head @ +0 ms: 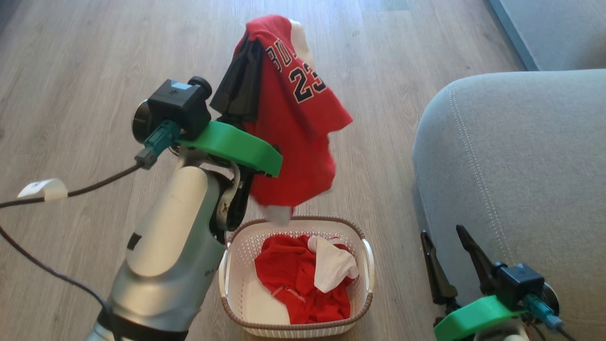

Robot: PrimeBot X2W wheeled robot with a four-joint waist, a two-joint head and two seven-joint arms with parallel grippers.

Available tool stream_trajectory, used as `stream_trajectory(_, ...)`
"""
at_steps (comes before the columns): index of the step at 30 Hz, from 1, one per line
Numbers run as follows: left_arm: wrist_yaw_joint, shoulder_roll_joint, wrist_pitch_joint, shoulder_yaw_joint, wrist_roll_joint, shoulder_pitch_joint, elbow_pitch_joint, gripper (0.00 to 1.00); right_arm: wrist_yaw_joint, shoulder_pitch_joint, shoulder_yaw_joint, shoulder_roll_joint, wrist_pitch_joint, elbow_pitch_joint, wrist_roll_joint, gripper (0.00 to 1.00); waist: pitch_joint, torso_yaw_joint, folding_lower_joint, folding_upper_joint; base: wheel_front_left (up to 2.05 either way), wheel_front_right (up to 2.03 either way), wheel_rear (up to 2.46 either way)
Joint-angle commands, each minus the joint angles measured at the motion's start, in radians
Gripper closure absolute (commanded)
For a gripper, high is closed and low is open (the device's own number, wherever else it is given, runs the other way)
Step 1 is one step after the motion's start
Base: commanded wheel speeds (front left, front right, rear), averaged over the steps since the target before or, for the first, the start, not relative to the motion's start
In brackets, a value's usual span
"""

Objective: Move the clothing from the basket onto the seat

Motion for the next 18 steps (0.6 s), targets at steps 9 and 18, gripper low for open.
stream_trajectory(9,-0.008,0.014,-0.01,0.015,0.002,-0.037,-0.024,1.0,0.007,-0.077,0.169,-0.003,-0.006,-0.176,-0.098,0.0,0.02,-0.002,0.0001,0.0,0.0,0.0,0.0)
stream_trajectory(18,-0.01,0.014,-0.01,-0.054,-0.015,-0.044,-0.028,1.0,0.007,-0.159,0.269,-0.005,-0.006,-0.21,-0.152,0.0,0.02,0.003,0.0001,0.0,0.0,0.0,0.0)
